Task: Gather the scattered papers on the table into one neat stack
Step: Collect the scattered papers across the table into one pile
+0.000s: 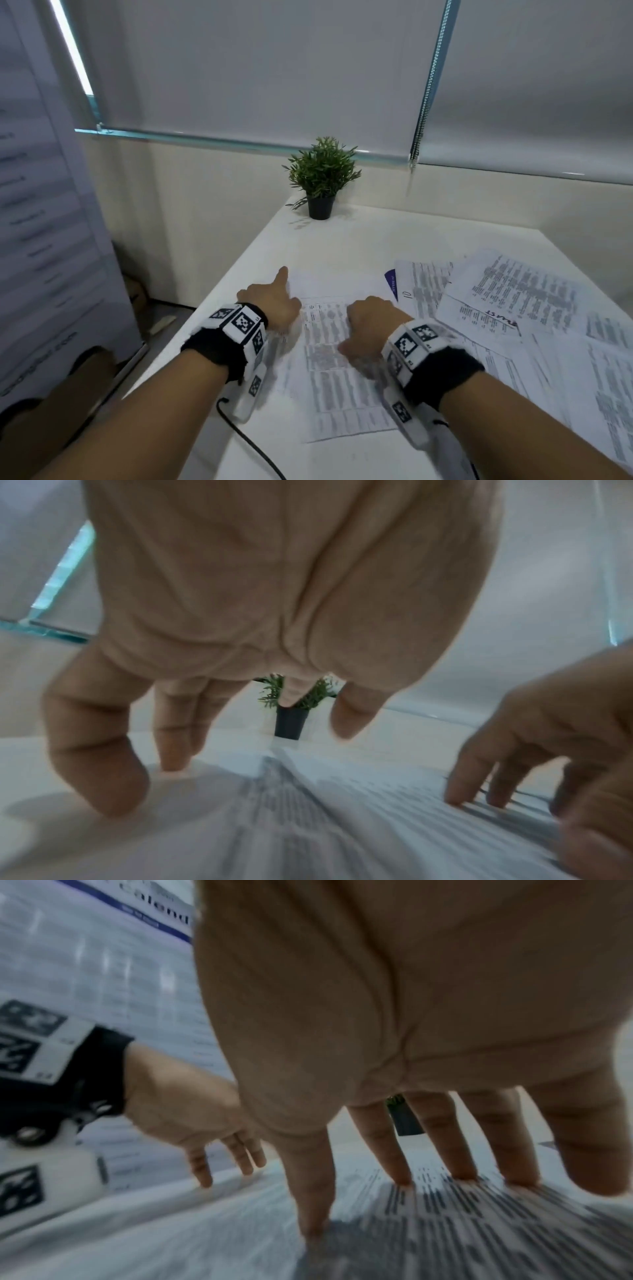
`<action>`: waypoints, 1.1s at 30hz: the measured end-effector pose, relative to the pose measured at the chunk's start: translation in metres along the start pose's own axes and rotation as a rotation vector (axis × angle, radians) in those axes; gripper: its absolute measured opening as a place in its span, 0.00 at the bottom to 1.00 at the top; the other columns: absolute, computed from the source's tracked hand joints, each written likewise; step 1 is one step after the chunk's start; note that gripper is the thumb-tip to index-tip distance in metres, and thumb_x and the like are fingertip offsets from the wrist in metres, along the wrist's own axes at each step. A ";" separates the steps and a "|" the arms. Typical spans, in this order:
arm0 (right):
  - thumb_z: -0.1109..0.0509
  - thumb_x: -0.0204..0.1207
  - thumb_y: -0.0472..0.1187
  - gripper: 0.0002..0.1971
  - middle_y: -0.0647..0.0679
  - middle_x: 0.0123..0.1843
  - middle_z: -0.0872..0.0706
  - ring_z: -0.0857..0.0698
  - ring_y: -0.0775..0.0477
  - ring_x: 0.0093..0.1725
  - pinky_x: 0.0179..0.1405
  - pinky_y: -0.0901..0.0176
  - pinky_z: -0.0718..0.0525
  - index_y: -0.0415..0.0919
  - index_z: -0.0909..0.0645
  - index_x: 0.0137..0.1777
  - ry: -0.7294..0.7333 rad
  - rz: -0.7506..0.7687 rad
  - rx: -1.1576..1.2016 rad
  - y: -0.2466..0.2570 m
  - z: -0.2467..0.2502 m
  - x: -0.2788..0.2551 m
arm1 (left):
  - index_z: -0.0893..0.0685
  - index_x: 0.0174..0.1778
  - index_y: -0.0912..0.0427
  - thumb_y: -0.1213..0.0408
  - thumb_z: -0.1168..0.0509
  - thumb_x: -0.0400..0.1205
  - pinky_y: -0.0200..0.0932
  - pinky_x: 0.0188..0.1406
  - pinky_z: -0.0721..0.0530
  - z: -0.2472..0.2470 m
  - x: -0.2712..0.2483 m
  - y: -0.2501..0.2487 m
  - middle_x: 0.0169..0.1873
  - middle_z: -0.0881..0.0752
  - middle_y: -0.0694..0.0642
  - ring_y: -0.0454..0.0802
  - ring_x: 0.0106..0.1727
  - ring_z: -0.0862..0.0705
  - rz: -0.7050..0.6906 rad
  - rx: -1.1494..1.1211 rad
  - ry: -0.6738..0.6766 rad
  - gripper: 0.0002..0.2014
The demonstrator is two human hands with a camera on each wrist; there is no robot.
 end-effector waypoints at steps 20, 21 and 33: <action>0.22 0.73 0.63 0.42 0.48 0.60 0.12 0.13 0.43 0.64 0.70 0.44 0.17 0.48 0.32 0.82 -0.497 -0.091 1.066 -0.112 0.041 -0.092 | 0.46 0.83 0.25 0.70 0.22 0.77 0.39 0.47 0.15 0.137 -0.118 -0.077 0.54 0.08 0.53 0.47 0.46 0.07 -0.571 -0.550 -0.524 0.52; 0.21 0.71 0.64 0.45 0.45 0.67 0.14 0.14 0.43 0.66 0.71 0.43 0.18 0.49 0.34 0.84 -0.516 -0.090 1.118 -0.119 0.046 -0.102 | 0.44 0.83 0.27 0.70 0.22 0.77 0.39 0.44 0.13 0.143 -0.131 -0.092 0.54 0.07 0.52 0.43 0.44 0.07 -0.636 -0.584 -0.511 0.51; 0.17 0.69 0.33 0.28 0.39 0.66 0.09 0.11 0.39 0.66 0.70 0.43 0.19 0.42 0.21 0.68 -0.849 -0.021 1.670 -0.264 0.046 -0.240 | 0.18 0.65 0.62 0.77 0.29 0.81 0.65 0.49 0.10 0.079 -0.179 -0.266 0.50 0.07 0.70 0.69 0.49 0.07 -0.864 -1.139 0.031 0.17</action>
Point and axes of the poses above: each hand's wrist, its own x-axis towards the middle knuckle, its own z-axis out of the back of the hand, y = z × x, the point moved 6 cm from there along x, towards the middle knuckle
